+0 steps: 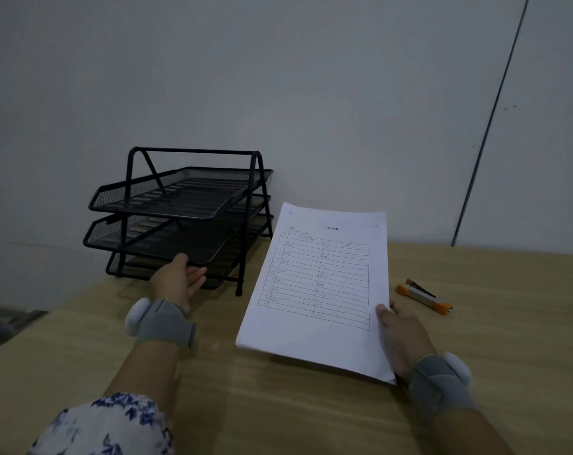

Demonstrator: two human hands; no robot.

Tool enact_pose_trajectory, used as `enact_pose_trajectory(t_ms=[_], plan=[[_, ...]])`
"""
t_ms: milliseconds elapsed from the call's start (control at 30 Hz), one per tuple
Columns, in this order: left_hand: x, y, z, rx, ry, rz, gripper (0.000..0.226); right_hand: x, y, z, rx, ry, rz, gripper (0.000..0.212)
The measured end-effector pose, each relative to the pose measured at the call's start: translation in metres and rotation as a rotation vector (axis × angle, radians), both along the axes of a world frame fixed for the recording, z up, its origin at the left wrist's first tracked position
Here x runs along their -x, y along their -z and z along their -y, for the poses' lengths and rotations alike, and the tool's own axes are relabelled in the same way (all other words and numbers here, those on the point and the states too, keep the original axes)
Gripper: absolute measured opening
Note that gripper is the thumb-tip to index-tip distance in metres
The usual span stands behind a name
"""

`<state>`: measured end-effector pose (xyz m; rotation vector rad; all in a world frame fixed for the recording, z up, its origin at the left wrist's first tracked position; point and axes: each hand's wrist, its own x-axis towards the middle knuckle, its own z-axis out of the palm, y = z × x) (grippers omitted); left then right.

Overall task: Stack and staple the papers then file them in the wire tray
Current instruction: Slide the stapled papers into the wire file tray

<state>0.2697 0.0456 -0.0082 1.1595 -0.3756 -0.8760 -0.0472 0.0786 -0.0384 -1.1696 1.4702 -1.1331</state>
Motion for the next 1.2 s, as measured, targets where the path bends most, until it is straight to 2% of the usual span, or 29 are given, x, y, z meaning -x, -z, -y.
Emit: enact_pose_trajectory(t_ms=[100,300,400,533,667,733,800,867,967,1033,1100,1133,1200], plan=[[-0.004,0.004,-0.012,0.017,-0.022,0.003,0.017,-0.003,-0.005,-0.001,0.010,-0.013,-0.019,0.029],[-0.005,0.006,-0.039,0.016,-0.079,0.011,0.015,-0.009,-0.011,-0.004,0.021,-0.039,0.005,0.024],[-0.003,0.005,-0.053,0.045,-0.120,0.003,0.019,-0.014,-0.014,-0.006,0.022,-0.052,0.086,0.011],[0.000,0.005,-0.067,0.051,-0.143,0.002,0.020,-0.024,-0.021,-0.010,0.002,-0.101,0.157,0.015],[0.011,0.010,-0.075,0.014,-0.134,0.113,0.023,-0.032,-0.029,-0.008,-0.032,-0.152,0.217,0.018],[0.020,0.017,-0.079,0.007,0.021,0.145,0.039,-0.035,-0.031,-0.008,-0.028,-0.148,0.242,0.017],[0.033,0.023,-0.088,0.084,0.326,0.148,0.058,-0.037,-0.035,-0.009,-0.017,-0.129,0.280,0.016],[0.045,0.023,-0.094,0.184,0.523,0.072,0.066,-0.038,-0.038,-0.009,0.007,-0.098,0.288,0.015],[0.059,0.014,-0.100,0.356,0.641,-0.010,0.088,-0.040,-0.044,-0.013,0.057,-0.078,0.316,0.014],[0.065,0.005,-0.104,0.430,0.676,0.001,0.097,-0.042,-0.048,-0.016,0.090,-0.078,0.384,0.013],[0.073,-0.003,-0.108,0.385,0.637,0.082,0.092,-0.045,-0.053,-0.018,0.131,-0.102,0.435,0.014],[0.075,-0.005,-0.107,0.347,0.579,0.125,0.080,-0.048,-0.056,-0.019,0.155,-0.127,0.446,0.014],[0.079,-0.010,-0.104,0.297,0.400,0.108,0.042,-0.055,-0.061,-0.022,0.190,-0.204,0.478,0.016]])
